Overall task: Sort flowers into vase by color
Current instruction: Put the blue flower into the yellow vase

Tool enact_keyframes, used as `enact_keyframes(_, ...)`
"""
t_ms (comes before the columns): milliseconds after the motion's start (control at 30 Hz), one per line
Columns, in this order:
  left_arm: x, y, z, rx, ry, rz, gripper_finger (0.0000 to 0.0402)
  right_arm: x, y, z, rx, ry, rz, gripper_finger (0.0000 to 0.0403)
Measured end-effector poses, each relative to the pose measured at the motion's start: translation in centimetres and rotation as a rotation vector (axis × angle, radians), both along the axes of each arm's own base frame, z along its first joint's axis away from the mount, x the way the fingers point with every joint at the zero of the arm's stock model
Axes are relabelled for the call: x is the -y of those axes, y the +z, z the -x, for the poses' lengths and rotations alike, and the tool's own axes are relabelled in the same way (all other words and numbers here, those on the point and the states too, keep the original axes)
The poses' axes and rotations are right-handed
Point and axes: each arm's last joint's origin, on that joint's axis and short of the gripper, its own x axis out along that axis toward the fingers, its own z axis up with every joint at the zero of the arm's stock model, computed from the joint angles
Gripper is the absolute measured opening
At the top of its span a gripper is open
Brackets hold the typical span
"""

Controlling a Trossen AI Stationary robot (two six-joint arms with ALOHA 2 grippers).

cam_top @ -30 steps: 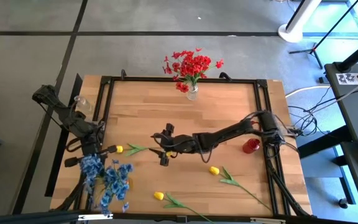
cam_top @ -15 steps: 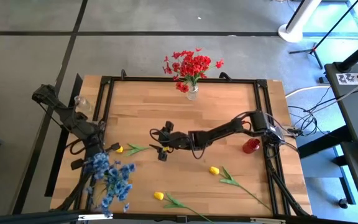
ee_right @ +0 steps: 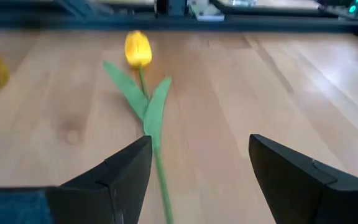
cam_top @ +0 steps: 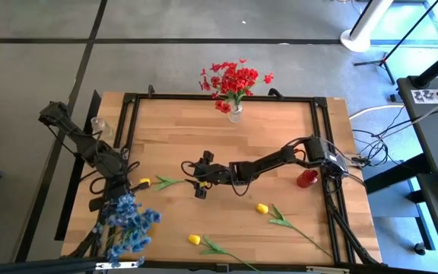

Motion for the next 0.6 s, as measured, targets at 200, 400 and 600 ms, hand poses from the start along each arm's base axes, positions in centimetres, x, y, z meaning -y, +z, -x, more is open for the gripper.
enact_keyframes(200, 0.3, 0.0, 0.5, -0.01, -0.004, -0.008, 0.0018, 0.0, -2.8, -0.1, -0.054, -0.006, -0.023, 0.0269)
enact_keyframes(400, -0.2, 0.2, 0.9, -0.075, 0.078, 0.043, 0.0052, -0.1, -4.7, -0.8, -0.041, 0.036, -0.073, 0.0269)
enact_keyframes(600, -0.5, 0.4, 1.4, -0.155, 0.107, 0.101, 0.0093, 0.2, -5.3, -2.9, -0.1, 0.054, -0.091, 0.0246)
